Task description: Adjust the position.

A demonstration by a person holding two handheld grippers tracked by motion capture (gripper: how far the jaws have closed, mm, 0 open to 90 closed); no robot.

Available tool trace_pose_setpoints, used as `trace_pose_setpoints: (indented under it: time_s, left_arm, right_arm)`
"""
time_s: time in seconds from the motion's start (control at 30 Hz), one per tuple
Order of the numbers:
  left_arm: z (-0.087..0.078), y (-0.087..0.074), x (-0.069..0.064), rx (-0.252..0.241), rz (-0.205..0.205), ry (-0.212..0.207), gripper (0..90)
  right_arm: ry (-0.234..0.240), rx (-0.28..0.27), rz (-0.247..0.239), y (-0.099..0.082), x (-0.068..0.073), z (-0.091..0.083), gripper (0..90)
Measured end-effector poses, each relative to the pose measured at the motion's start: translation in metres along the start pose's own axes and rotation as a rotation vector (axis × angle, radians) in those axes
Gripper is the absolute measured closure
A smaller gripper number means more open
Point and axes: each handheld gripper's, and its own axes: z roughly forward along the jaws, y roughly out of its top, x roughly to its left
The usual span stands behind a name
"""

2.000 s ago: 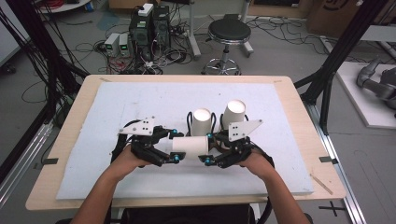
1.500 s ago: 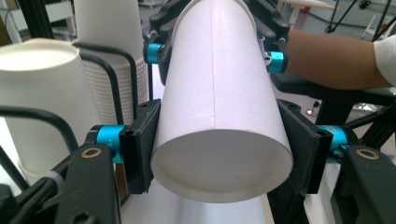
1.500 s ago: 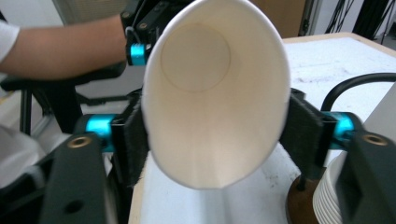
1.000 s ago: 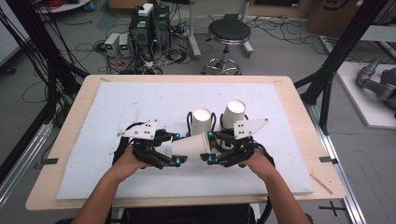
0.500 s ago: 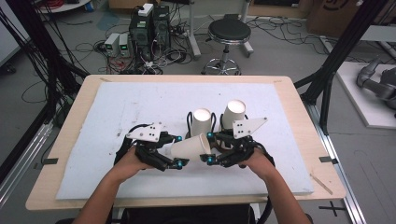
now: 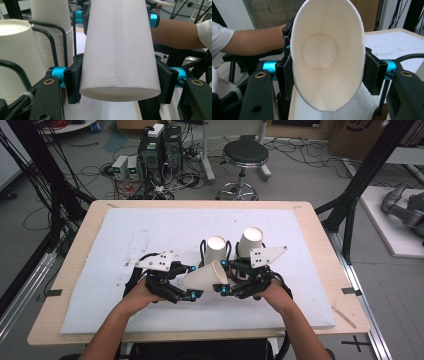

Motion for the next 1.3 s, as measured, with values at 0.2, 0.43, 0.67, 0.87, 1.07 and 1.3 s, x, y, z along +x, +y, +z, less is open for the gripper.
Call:
trace_pose_setpoints:
  time_s: [0.2,0.43,0.67,0.87,1.07,1.3]
  left_arm:
    - [-0.006,0.001,0.001,-0.013,-0.015,0.040,25.8]
    - [0.002,-0.001,-0.001,0.031,0.019,0.006,35.8]
    - [0.001,0.000,-0.002,0.017,0.033,-0.015,36.7]
    - [0.001,0.001,-0.003,0.003,0.028,-0.023,36.5]
    - [0.006,0.000,-0.003,0.036,0.010,-0.003,33.7]
    - [0.006,0.000,-0.002,0.037,-0.001,0.012,27.1]
  right_arm:
    - [-0.047,0.050,-0.013,0.001,-0.001,-0.003,38.4]
    - [-0.018,0.059,-0.011,0.002,0.001,0.000,38.9]
    - [-0.005,0.034,-0.010,0.004,0.002,0.001,32.0]
    - [-0.001,-0.004,0.022,0.003,0.003,0.001,31.3]
    - [-0.002,0.022,-0.001,0.004,0.002,0.001,36.8]
    - [-0.030,0.071,-0.011,0.006,0.003,0.001,37.5]
